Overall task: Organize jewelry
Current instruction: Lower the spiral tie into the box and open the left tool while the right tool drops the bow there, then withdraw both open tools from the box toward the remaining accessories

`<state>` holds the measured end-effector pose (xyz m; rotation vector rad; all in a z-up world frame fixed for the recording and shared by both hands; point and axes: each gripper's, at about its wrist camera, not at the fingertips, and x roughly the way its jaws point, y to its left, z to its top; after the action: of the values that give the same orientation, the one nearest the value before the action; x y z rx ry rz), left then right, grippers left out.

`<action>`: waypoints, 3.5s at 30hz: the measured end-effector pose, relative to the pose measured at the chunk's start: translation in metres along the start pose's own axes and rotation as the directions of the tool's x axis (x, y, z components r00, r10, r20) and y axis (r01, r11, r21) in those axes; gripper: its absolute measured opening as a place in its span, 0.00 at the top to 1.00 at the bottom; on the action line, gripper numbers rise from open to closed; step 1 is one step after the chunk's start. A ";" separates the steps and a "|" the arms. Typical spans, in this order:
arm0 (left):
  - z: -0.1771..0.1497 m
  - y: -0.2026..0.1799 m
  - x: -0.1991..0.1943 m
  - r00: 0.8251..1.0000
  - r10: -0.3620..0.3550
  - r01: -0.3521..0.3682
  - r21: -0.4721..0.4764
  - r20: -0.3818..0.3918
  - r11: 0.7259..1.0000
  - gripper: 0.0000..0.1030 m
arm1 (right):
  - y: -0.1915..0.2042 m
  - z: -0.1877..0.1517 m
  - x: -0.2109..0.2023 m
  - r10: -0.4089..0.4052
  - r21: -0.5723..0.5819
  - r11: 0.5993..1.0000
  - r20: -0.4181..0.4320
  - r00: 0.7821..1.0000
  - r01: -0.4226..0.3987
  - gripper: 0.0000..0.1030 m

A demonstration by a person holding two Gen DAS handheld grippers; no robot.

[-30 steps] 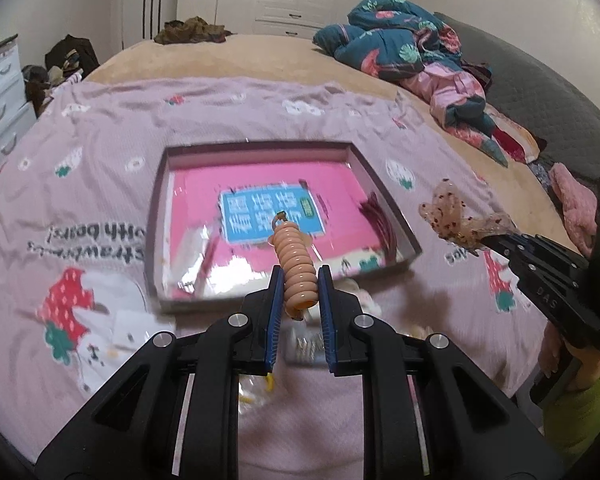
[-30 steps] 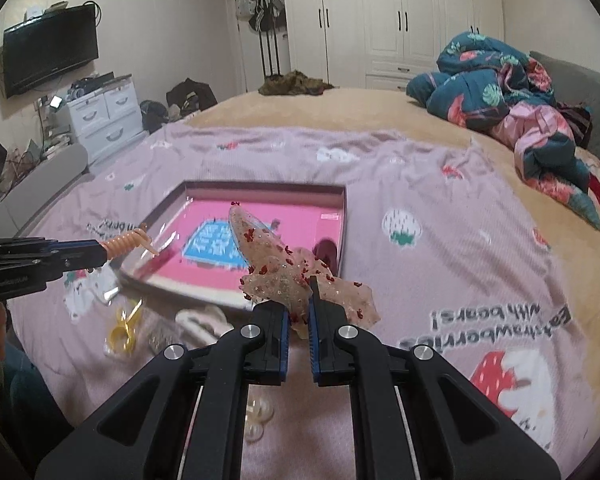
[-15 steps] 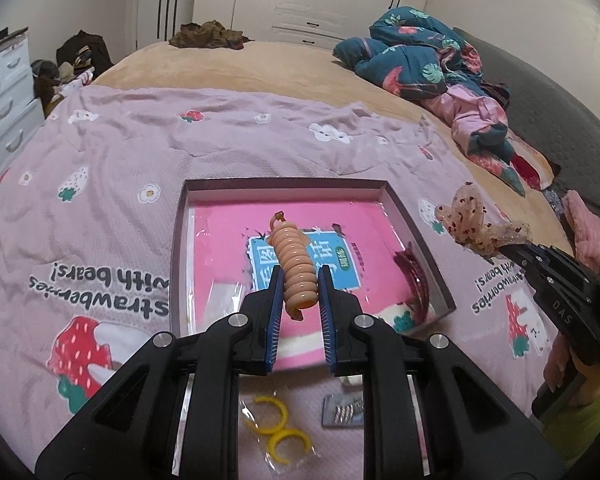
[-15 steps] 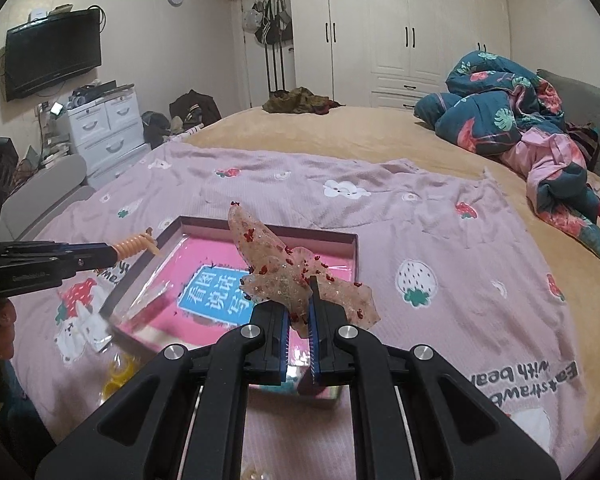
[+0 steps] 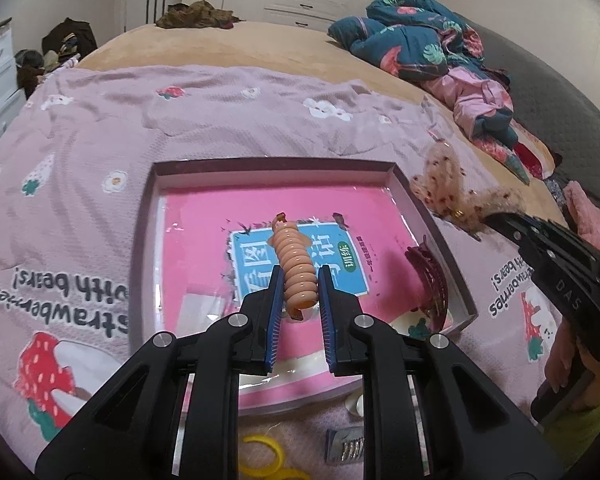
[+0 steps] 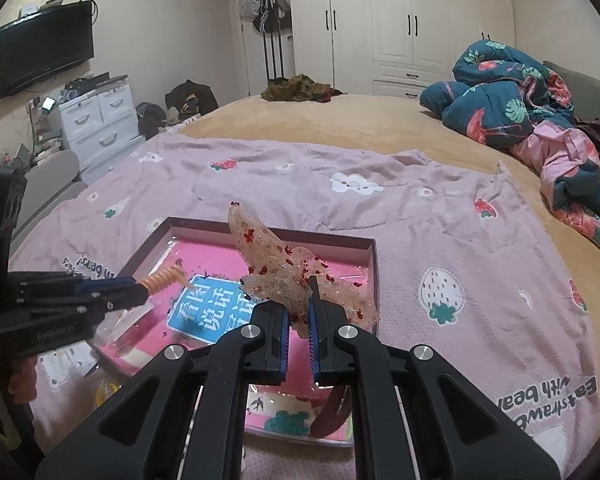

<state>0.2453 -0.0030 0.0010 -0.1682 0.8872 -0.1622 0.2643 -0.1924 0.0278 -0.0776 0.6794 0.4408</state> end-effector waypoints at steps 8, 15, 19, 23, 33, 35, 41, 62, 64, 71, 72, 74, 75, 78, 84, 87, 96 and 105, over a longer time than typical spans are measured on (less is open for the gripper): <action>-0.004 -0.002 0.019 0.999 -0.040 0.041 0.021 -0.024 0.999 0.90 | 0.000 -0.003 0.025 -0.020 0.008 1.000 -0.034 0.999 0.021 0.93; -0.010 0.006 0.028 0.997 -0.065 0.066 0.002 -0.046 0.998 0.90 | 0.002 -0.009 0.042 -0.028 0.017 0.999 -0.064 0.998 0.030 0.93; -0.016 0.009 0.026 0.996 -0.060 0.060 0.004 -0.060 0.998 0.90 | 0.006 -0.015 0.050 -0.025 0.014 1.000 -0.085 0.996 0.027 0.93; -0.021 0.012 0.021 0.996 -0.058 0.058 -0.001 -0.065 0.998 0.90 | 0.010 -0.023 0.055 -0.020 0.015 1.000 -0.112 0.993 0.022 0.93; -0.031 0.019 0.002 0.998 -0.034 0.033 -0.018 -0.057 0.999 0.81 | 0.017 -0.042 0.054 0.006 0.034 0.999 -0.174 0.985 0.000 0.88; -0.032 0.019 -0.002 0.998 -0.029 0.028 -0.023 -0.052 0.999 0.81 | 0.017 -0.046 0.048 0.015 0.043 0.999 -0.177 0.984 -0.008 0.82; -0.034 0.020 -0.014 0.999 -0.026 0.024 -0.041 -0.039 0.999 0.77 | 0.017 -0.052 0.028 0.022 0.057 0.998 -0.168 0.985 -0.013 0.62; -0.039 0.020 -0.083 0.998 -0.015 0.021 -0.095 0.064 0.995 0.29 | 0.003 -0.046 -0.073 -0.021 0.096 0.995 -0.010 1.000 0.022 0.27; -0.039 0.020 -0.092 0.997 -0.009 0.016 -0.095 0.081 0.995 0.25 | 0.003 -0.044 -0.081 -0.023 0.097 0.995 0.002 1.000 0.023 0.26; -0.038 0.022 -0.118 0.991 0.000 0.015 -0.109 0.135 0.994 0.14 | 0.006 -0.042 -0.105 -0.024 0.083 0.996 0.039 0.999 0.020 0.24; -0.039 0.022 -0.121 0.990 0.004 0.012 -0.111 0.142 0.994 0.13 | 0.006 -0.042 -0.108 -0.023 0.081 0.997 0.044 0.999 0.019 0.24; -0.041 0.024 -0.126 0.989 0.008 0.010 -0.117 0.149 0.993 0.12 | 0.007 -0.043 -0.114 -0.021 0.078 0.997 0.051 0.998 0.017 0.24; -0.042 0.024 -0.129 0.988 0.009 0.010 -0.120 0.153 0.993 0.12 | 0.008 -0.043 -0.116 -0.019 0.076 0.997 0.053 0.998 0.015 0.24; -0.047 0.027 -0.135 0.987 0.018 0.003 -0.128 0.161 0.992 0.11 | 0.012 -0.046 -0.123 -0.012 0.070 0.997 0.057 0.998 0.008 0.23; -0.057 0.032 -0.143 0.985 0.022 0.003 -0.145 0.169 0.989 0.10 | 0.020 -0.055 -0.133 0.003 0.061 0.998 0.057 0.998 -0.006 0.22; -0.064 0.032 -0.146 0.986 0.027 -0.003 -0.143 0.166 0.990 0.10 | 0.024 -0.060 -0.135 0.010 0.052 0.999 0.050 0.999 -0.012 0.22; -0.079 0.029 -0.149 0.987 0.029 -0.007 -0.137 0.156 0.991 0.10 | 0.033 -0.076 -0.144 0.021 0.034 0.999 0.031 0.999 -0.022 0.20; -0.095 0.026 -0.144 0.991 0.032 -0.014 -0.131 0.132 0.991 0.10 | 0.039 -0.096 -0.146 0.033 0.033 0.999 -0.002 0.999 -0.033 0.19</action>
<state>0.0831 0.0455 0.0451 -0.2869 0.7655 -0.0702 0.0905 -0.2307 0.0466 -0.0355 0.6909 0.4610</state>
